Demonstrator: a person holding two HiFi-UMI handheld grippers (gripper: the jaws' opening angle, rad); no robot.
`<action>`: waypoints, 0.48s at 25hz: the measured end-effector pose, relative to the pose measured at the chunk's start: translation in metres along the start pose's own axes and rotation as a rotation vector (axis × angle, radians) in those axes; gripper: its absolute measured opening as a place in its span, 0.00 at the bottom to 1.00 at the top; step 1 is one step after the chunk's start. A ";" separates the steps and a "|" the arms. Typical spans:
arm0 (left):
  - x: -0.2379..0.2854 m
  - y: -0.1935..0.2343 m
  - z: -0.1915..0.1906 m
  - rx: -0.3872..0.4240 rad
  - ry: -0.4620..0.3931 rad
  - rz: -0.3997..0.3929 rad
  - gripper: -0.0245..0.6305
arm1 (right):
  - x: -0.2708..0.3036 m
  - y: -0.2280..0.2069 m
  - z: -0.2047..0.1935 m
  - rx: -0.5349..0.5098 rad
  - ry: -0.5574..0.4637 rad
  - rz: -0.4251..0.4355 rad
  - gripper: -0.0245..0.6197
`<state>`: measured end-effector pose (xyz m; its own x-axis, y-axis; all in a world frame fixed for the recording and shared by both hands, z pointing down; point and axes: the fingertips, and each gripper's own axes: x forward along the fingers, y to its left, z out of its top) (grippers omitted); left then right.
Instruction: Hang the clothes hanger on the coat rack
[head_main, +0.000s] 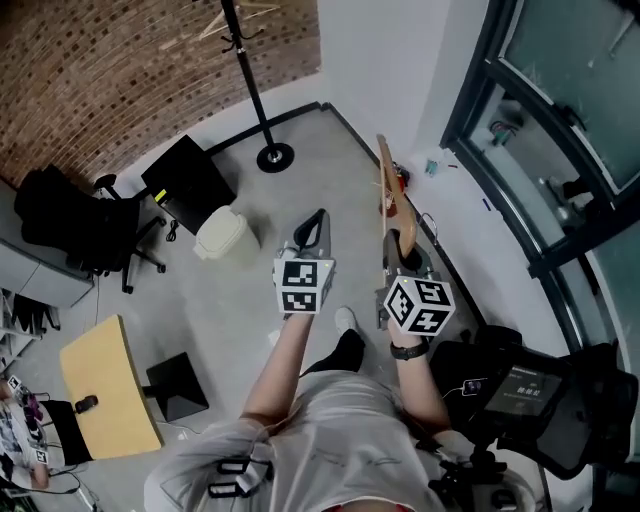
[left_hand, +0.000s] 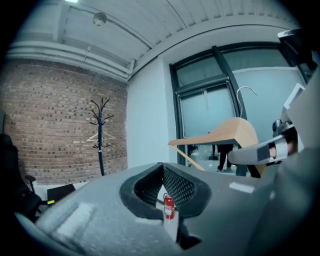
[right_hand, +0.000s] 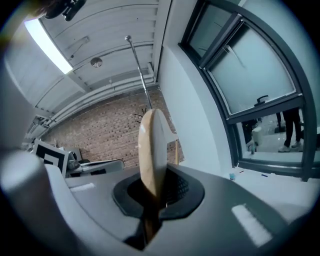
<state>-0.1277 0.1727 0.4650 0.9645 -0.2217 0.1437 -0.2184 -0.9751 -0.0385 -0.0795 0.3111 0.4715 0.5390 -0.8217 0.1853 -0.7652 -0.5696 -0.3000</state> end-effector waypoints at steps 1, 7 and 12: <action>0.019 0.003 0.006 -0.013 -0.010 -0.012 0.04 | 0.013 -0.008 0.005 0.001 0.003 -0.019 0.05; 0.109 0.031 0.062 -0.035 -0.130 -0.026 0.04 | 0.107 -0.027 0.065 -0.080 -0.017 0.005 0.05; 0.158 0.068 0.058 -0.099 -0.067 0.005 0.04 | 0.175 -0.017 0.074 -0.101 0.029 0.077 0.05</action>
<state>0.0187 0.0717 0.4276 0.9704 -0.2286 0.0775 -0.2334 -0.9706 0.0596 0.0540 0.1787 0.4401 0.4678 -0.8625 0.1931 -0.8363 -0.5026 -0.2191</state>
